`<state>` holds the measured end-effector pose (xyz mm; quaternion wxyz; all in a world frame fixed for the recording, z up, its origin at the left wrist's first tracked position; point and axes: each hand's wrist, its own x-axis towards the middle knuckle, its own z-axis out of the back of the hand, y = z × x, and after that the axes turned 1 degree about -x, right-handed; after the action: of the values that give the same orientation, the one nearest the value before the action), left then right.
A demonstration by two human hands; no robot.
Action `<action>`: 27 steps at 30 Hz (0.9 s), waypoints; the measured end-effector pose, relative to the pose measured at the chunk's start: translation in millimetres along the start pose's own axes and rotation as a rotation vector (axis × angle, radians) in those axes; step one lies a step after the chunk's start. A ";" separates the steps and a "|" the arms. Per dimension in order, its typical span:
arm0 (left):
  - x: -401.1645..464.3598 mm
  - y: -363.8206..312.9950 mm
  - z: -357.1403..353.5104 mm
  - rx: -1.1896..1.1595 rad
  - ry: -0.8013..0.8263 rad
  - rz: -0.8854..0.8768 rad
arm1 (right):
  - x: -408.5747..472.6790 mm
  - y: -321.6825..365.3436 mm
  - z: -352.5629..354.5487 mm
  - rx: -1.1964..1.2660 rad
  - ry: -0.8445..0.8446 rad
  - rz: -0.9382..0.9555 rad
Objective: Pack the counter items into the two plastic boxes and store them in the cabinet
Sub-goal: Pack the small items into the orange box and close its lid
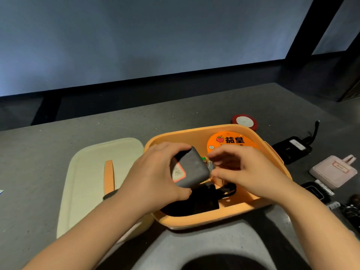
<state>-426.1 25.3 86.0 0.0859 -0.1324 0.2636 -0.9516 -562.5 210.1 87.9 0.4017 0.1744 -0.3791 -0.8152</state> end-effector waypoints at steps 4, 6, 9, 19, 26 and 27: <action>18.8 -8.8 -24.1 0.027 0.199 -0.006 | -13.5 -1.1 6.3 0.078 -0.219 -0.012; 23.8 -9.5 -37.9 0.092 0.239 -0.010 | -18.5 -1.0 9.4 0.082 -0.284 -0.010; 32.6 -8.9 -48.9 0.120 0.282 -0.003 | -22.4 -0.9 12.9 0.079 -0.369 -0.022; 55.9 -12.7 -41.7 0.133 0.617 -0.198 | -25.5 1.5 5.5 0.126 -0.412 -0.044; 54.1 13.4 -36.5 -0.016 0.785 -0.088 | -25.3 -0.8 4.2 0.156 -0.434 -0.035; 54.5 14.5 -38.2 -0.015 0.788 -0.077 | -24.7 -1.0 2.4 0.161 -0.433 -0.040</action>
<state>-487.8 18.6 58.1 -0.0587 0.2324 0.2781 -0.9302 -549.2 231.2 88.2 0.2797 0.0345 -0.5168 -0.8084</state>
